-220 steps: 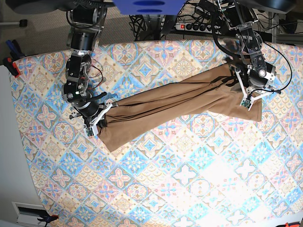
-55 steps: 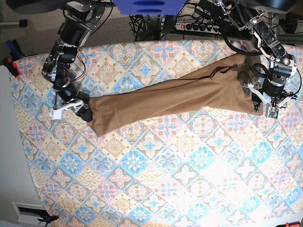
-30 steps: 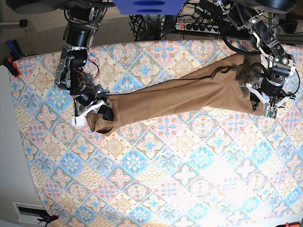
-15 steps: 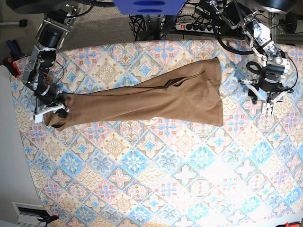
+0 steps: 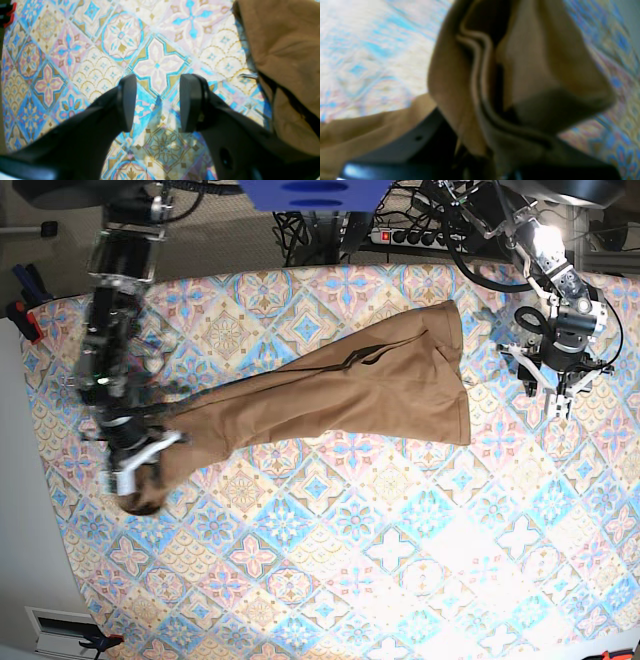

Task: Layout the t-shirt on the table in an organized manner, then fold the t-shirt properly
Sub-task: 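Fold the held strip end with the right gripper toward the strip middle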

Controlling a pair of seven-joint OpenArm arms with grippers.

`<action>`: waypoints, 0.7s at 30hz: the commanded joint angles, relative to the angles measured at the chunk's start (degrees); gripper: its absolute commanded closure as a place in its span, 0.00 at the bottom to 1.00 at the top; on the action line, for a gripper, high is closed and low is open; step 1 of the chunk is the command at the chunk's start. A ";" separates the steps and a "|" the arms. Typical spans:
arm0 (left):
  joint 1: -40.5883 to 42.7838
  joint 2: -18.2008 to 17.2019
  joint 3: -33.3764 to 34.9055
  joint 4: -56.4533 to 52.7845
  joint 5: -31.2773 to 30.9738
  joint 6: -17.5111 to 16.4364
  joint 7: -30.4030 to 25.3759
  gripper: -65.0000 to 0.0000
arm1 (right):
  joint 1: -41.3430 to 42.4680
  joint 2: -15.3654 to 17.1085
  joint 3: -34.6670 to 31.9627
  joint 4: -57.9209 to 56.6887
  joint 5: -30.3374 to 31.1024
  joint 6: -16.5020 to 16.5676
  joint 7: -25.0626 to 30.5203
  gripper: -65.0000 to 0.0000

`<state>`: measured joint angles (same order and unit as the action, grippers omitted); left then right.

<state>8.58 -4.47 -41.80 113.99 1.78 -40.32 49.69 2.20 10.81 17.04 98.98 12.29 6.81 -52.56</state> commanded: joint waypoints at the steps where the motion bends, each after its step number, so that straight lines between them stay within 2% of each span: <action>1: -0.45 -0.67 -0.18 0.95 -0.33 0.32 -1.03 0.59 | -0.57 -0.21 -0.29 2.34 -1.17 0.27 -0.32 1.00; 5: -0.36 -0.67 -0.18 0.95 -0.33 0.32 -1.03 0.59 | -3.56 -4.26 -3.89 7.79 -7.77 0.27 -2.35 1.00; 10: -0.36 -0.67 -0.18 0.95 -0.24 0.32 -0.94 0.59 | -7.08 -7.07 -10.05 8.58 -14.10 0.27 -2.43 1.00; 17: -0.36 -0.67 -0.18 0.95 -0.24 0.32 -0.86 0.59 | -11.56 -11.20 -14.00 8.76 -23.68 0.27 -2.35 1.00; 21: 0.17 -0.67 -0.18 0.95 -0.24 0.32 -0.86 0.59 | -11.38 -12.35 -17.78 10.08 -28.69 0.27 -2.35 1.00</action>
<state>9.13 -4.47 -41.80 113.99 1.80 -40.29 49.71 -10.39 -1.65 -1.13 107.63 -15.90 7.68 -56.45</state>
